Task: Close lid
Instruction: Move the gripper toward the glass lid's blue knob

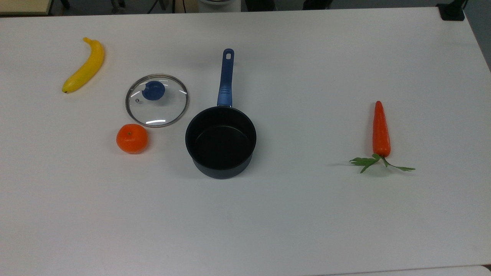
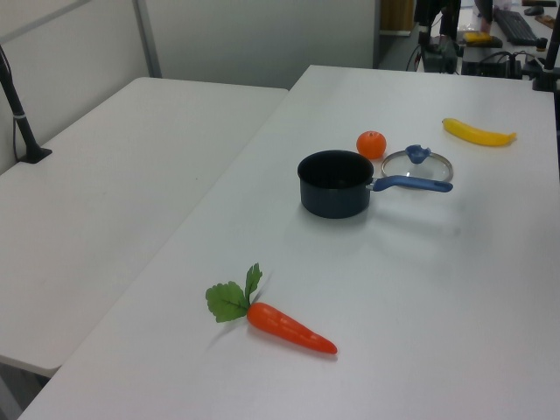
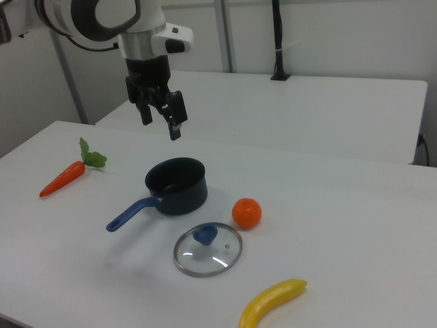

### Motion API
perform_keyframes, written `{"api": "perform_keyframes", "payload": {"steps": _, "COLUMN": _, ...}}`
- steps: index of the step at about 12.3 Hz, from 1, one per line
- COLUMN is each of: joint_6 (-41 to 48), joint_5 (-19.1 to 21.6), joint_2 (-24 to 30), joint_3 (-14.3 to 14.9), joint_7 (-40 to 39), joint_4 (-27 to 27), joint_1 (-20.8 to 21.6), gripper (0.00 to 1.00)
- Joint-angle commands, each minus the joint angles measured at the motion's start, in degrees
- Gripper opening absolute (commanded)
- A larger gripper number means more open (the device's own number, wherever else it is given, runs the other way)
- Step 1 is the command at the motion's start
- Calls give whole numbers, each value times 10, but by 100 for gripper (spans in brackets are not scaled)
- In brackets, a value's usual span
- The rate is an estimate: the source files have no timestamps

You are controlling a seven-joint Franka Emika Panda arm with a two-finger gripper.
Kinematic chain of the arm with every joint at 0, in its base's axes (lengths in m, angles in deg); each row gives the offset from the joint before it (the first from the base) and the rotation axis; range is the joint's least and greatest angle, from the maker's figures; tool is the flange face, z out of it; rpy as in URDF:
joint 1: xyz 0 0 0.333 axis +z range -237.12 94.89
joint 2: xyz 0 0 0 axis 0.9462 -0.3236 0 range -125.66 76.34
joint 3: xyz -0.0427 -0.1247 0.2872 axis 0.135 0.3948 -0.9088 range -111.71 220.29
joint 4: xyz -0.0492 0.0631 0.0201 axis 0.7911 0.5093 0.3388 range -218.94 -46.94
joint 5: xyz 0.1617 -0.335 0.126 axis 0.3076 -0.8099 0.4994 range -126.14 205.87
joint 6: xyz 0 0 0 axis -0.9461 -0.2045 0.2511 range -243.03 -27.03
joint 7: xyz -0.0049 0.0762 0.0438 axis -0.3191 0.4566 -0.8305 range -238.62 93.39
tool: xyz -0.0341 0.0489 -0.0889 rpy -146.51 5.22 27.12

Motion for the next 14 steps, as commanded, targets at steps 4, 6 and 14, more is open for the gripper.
{"api": "perform_keyframes", "payload": {"steps": 4, "joint_6": 17, "joint_5": -6, "joint_2": 25, "joint_3": 2, "joint_7": 8, "joint_4": -15, "joint_1": 5, "gripper": 100}}
{"api": "perform_keyframes", "payload": {"steps": 6, "joint_6": 24, "joint_5": -3, "joint_2": 25, "joint_3": 6, "joint_7": 9, "joint_4": -15, "joint_1": 4, "gripper": 100}}
{"api": "perform_keyframes", "payload": {"steps": 14, "joint_6": -139, "joint_5": 5, "joint_2": 3, "joint_3": 58, "joint_7": -31, "joint_4": -146, "joint_1": 3, "gripper": 100}}
